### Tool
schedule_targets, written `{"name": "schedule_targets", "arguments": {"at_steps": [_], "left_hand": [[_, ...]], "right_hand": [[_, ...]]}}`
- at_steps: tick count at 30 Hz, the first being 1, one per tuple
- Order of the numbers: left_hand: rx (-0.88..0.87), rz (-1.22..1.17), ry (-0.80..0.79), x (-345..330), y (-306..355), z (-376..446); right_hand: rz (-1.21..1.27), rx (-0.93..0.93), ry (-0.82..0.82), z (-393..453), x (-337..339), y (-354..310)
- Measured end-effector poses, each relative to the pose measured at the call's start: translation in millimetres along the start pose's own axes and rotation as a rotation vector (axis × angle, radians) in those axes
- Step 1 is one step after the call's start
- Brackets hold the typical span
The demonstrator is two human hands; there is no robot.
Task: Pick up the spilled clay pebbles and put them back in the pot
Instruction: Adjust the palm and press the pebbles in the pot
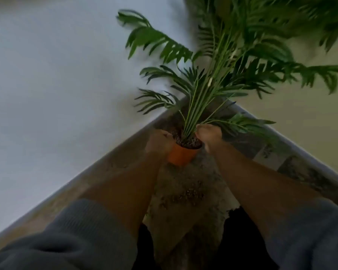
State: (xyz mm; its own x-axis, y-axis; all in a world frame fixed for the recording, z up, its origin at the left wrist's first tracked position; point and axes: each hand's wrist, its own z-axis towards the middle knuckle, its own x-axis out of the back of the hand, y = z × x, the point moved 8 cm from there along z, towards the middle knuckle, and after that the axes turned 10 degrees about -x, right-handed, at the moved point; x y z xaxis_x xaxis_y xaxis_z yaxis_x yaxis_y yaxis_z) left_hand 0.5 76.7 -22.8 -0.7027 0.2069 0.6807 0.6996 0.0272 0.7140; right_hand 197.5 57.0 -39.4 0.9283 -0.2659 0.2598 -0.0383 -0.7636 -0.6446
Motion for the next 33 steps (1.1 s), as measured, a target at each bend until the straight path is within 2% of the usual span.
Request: {"name": "schedule_targets", "arguments": {"at_steps": [4,9,13,16,22,28,33], "left_hand": [[0.030,0.016,-0.015,-49.1,-57.8,23.0],[0.056,-0.054,0.015,-99.5,-107.7,49.5],[0.174,-0.147,-0.065,-138.4,-132.8,66.8],[0.256,-0.220,-0.081,-159.4,-140.2,74.9],[0.279,-0.307,-0.038,-169.9,-141.3,82.1],[0.319,-0.435,-0.059,-172.4,-147.7,90.4],[0.362,-0.506,-0.055,-178.3,-164.6,78.8]], "right_hand": [[0.197,-0.030,0.068,72.2,-20.2,33.2],[0.218,-0.043,0.119,140.5,-36.2,62.2],[0.203,0.005,0.127,172.7,-41.8,63.9],[0.133,0.023,0.143,182.8,-43.9,58.5],[0.033,0.074,0.194,193.4,-43.2,49.2],[0.133,0.113,0.210,202.1,-49.6,52.7],[0.149,0.204,0.308,194.8,-54.0,65.6]]}}
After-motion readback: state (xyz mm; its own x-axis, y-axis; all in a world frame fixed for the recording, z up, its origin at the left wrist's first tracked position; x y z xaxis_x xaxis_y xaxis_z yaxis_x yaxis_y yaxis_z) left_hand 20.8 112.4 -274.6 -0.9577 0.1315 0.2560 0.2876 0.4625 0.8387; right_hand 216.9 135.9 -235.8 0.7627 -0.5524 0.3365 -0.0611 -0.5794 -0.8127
